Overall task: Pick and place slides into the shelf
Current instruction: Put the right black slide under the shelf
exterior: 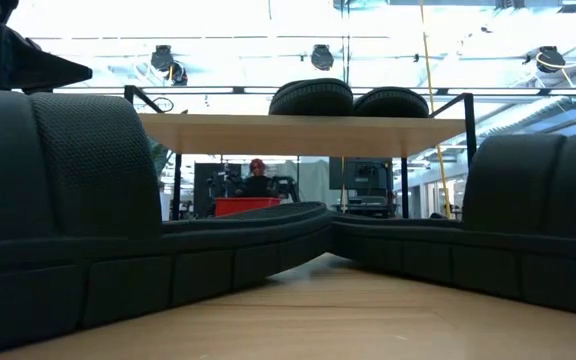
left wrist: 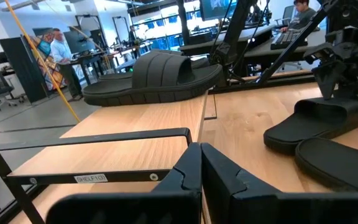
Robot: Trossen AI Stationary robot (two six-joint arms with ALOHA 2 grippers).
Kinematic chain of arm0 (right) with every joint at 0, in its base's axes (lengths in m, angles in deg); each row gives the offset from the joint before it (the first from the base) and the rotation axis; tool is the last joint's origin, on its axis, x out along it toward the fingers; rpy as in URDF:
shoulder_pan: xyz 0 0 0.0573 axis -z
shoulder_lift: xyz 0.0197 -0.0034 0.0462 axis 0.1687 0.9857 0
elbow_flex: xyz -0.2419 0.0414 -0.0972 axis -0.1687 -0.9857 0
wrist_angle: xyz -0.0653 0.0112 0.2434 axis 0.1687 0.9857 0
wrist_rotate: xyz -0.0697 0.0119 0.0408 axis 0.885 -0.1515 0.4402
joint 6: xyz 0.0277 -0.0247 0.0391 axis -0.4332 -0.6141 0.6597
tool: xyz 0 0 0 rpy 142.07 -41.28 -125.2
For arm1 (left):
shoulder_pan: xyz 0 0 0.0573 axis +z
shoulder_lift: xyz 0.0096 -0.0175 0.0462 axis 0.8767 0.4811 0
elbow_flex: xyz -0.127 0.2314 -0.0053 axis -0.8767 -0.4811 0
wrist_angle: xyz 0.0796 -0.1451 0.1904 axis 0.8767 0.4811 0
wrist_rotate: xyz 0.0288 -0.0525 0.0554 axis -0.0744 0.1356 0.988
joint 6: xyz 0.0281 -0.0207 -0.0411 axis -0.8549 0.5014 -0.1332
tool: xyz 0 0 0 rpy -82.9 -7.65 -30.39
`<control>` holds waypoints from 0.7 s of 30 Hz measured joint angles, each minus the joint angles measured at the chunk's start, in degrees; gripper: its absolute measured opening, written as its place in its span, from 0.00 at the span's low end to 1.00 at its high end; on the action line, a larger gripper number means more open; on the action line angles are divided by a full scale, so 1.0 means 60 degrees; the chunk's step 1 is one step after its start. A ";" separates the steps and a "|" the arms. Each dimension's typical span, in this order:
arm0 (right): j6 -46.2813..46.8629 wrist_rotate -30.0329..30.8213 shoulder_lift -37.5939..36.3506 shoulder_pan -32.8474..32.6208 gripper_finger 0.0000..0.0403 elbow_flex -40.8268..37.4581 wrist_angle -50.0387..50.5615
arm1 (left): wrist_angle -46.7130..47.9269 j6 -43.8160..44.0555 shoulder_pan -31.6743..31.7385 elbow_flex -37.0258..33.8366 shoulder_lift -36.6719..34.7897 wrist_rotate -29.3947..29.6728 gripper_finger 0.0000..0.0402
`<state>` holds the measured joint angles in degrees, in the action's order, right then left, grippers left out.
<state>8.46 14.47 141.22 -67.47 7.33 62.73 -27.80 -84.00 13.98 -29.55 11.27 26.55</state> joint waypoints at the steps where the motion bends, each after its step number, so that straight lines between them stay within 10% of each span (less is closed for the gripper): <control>1: 0.0103 0.0012 0.0000 0.0050 0.46 0.0000 0.0017 | 0.0002 0.0001 0.0000 0.0000 0.0000 -0.0002 0.01; 12: 0.0349 0.0276 -0.0004 0.0605 0.04 -0.0301 -0.0019 | 0.0288 0.0346 0.0000 0.0000 0.0000 -0.0022 0.01; 21: 0.0504 0.0741 -0.0215 0.0312 0.01 0.0962 0.1772 | 0.0433 0.0787 0.0000 -0.0321 0.0000 -0.0044 0.01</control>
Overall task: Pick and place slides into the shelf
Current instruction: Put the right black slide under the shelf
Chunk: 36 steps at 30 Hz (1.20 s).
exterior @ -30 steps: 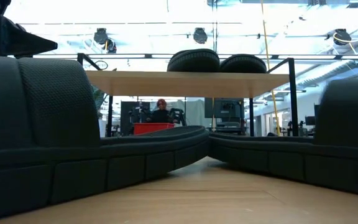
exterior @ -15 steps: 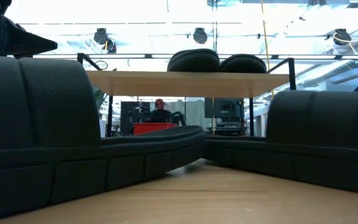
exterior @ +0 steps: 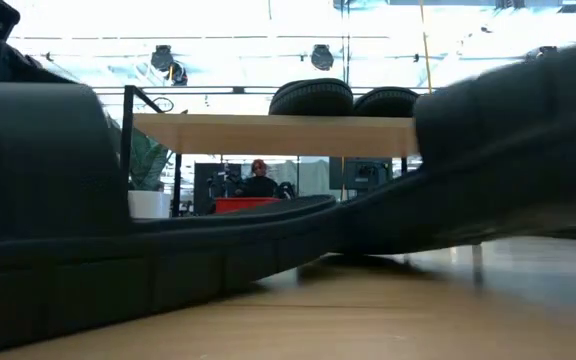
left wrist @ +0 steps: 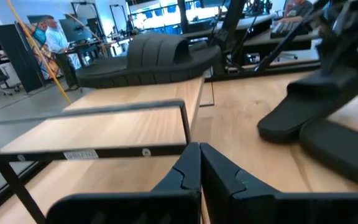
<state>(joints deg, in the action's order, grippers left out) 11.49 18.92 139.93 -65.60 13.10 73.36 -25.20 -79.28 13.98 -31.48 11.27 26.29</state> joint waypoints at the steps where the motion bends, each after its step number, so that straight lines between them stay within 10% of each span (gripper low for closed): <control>1: 0.0146 0.0046 0.0000 -0.0038 0.01 0.0222 0.0413 | 0.0001 0.0034 0.0000 -0.0074 0.0000 0.0000 0.00; 16: 0.3246 0.0214 0.0000 0.0244 0.00 0.1540 0.5289 | -0.0224 -0.0079 0.0000 -0.0192 0.0029 0.0007 0.02; 36: 0.4022 0.0697 0.0000 0.1615 0.00 0.1540 0.5766 | -0.0240 -0.0322 0.0000 -0.0196 0.0029 0.0011 0.02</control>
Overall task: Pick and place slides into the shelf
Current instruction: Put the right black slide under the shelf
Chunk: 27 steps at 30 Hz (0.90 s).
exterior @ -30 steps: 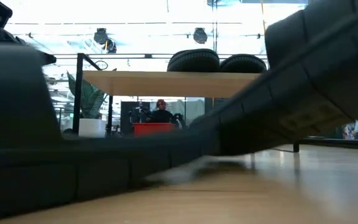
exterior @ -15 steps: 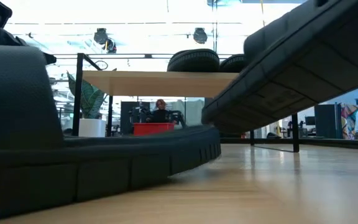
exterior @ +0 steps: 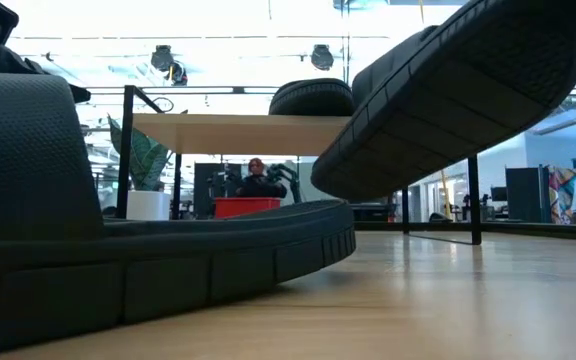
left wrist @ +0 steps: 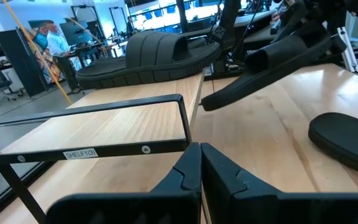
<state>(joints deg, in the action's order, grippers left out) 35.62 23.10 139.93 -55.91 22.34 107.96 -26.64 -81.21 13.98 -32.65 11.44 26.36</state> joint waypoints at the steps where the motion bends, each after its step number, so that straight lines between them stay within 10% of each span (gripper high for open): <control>1: 0.0003 -0.0008 0.0000 0.0025 0.00 0.0000 0.0003 | -0.0005 -0.0021 0.0000 0.0000 0.0000 0.0000 0.02; 27: 0.0669 -0.0188 -0.0004 0.0648 0.00 -0.0958 0.0837 | -0.1934 -0.1943 -0.0001 -0.0007 0.0000 -0.1555 0.01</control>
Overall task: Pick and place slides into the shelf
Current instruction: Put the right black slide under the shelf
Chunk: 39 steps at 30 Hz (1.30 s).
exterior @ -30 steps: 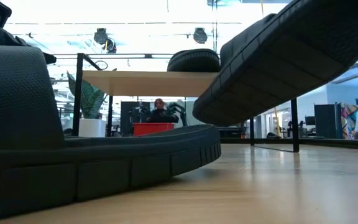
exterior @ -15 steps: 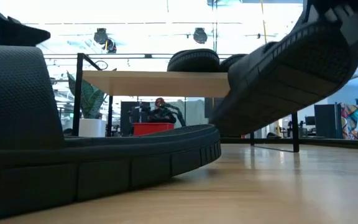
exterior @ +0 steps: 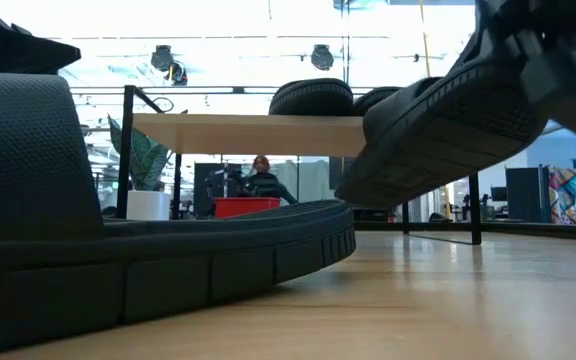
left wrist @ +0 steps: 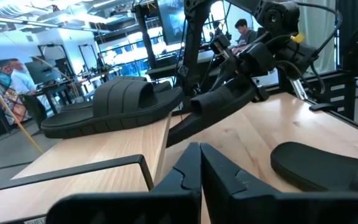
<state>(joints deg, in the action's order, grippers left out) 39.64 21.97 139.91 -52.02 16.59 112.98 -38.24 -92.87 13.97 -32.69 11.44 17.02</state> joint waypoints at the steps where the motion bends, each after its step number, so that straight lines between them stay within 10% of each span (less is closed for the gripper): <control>1: 0.0039 0.0026 0.0000 0.0034 0.00 -0.0070 0.0000 | 0.0003 0.0014 -0.0003 0.0000 0.0000 0.0000 0.01; 39: -0.2134 0.0257 -0.0002 0.2414 0.01 -0.1973 -0.2817 | 0.0018 0.0069 -0.0001 0.0011 0.0000 -0.0022 0.01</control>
<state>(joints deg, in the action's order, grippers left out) 26.83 23.51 139.90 -37.54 4.76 96.07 -38.14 -92.45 13.96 -32.63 11.44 16.89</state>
